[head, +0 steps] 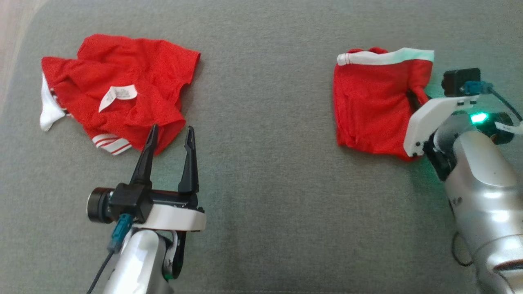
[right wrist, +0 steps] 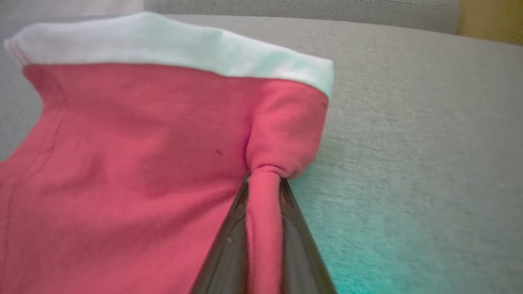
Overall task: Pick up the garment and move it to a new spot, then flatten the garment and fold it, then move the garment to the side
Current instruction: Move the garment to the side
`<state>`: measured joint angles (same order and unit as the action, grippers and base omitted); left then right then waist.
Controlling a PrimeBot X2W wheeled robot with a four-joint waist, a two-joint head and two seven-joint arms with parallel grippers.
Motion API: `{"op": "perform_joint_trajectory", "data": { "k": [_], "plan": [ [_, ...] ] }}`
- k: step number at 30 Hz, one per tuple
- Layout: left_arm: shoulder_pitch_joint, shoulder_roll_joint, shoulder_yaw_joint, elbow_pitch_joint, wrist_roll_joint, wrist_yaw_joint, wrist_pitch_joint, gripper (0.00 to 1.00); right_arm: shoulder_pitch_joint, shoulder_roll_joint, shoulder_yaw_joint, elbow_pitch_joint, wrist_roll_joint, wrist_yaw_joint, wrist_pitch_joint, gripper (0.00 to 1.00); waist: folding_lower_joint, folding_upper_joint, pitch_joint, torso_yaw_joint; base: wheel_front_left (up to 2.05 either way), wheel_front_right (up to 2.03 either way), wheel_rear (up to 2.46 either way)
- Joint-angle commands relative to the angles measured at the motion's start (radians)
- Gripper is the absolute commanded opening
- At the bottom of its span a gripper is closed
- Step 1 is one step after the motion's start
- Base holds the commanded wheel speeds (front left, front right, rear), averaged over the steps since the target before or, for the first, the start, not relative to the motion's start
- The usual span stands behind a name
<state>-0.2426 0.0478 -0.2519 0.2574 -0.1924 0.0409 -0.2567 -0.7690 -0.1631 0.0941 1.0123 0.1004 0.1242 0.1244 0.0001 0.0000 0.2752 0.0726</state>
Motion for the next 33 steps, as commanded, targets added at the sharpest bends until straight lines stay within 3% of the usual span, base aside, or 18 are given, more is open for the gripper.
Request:
{"op": "perform_joint_trajectory", "data": {
  "k": [1,5,10,16,21,30,31,33],
  "plan": [
    [-0.025,0.003,0.04,-0.029,0.01,0.002,-0.005,1.0,0.009,-0.019,0.029,-0.016,0.004,0.007,-0.008,0.0,-0.0001,0.0,-0.01,-0.012,0.0,0.0,0.0],
    [-0.022,0.002,0.048,-0.037,0.01,0.001,-0.005,1.0,0.009,-0.135,0.14,-0.049,0.01,0.007,-0.022,0.0,-0.0001,0.0,-0.016,-0.032,0.0,0.0,0.0],
    [-0.023,0.002,0.055,-0.051,0.009,-0.001,-0.005,1.0,0.02,-0.343,0.243,-0.071,-0.009,0.007,-0.021,0.0,-0.0001,0.0,-0.003,-0.037,0.0,0.0,0.0],
    [-0.028,0.002,0.065,-0.059,0.014,-0.009,-0.005,1.0,0.024,-0.544,0.241,-0.031,-0.025,0.007,-0.031,0.0,-0.0001,0.0,0.024,-0.022,0.0,0.0,0.0],
    [-0.029,0.002,0.077,-0.059,0.02,-0.014,-0.005,1.0,0.011,-0.588,0.197,0.006,-0.032,0.007,-0.065,0.0,-0.0001,0.0,0.038,-0.014,0.0,0.0,0.0],
    [-0.028,0.002,0.092,-0.056,0.032,-0.023,-0.005,1.0,-0.016,-0.557,0.146,0.044,-0.073,0.007,-0.09,0.0,-0.0001,0.0,0.042,-0.017,0.0,0.0,0.0],
    [-0.028,0.002,0.092,-0.055,0.032,-0.023,-0.005,1.0,-0.017,-0.552,0.138,0.045,-0.08,0.007,-0.095,1.0,-0.0001,0.0,0.04,-0.018,0.0,0.0,0.0],
    [-0.027,0.002,0.091,-0.053,0.033,-0.022,-0.005,1.0,-0.02,-0.536,0.121,0.045,-0.09,0.007,-0.105,1.0,-0.0001,0.0,0.035,-0.021,0.0,0.0,0.0]
  ]
}}
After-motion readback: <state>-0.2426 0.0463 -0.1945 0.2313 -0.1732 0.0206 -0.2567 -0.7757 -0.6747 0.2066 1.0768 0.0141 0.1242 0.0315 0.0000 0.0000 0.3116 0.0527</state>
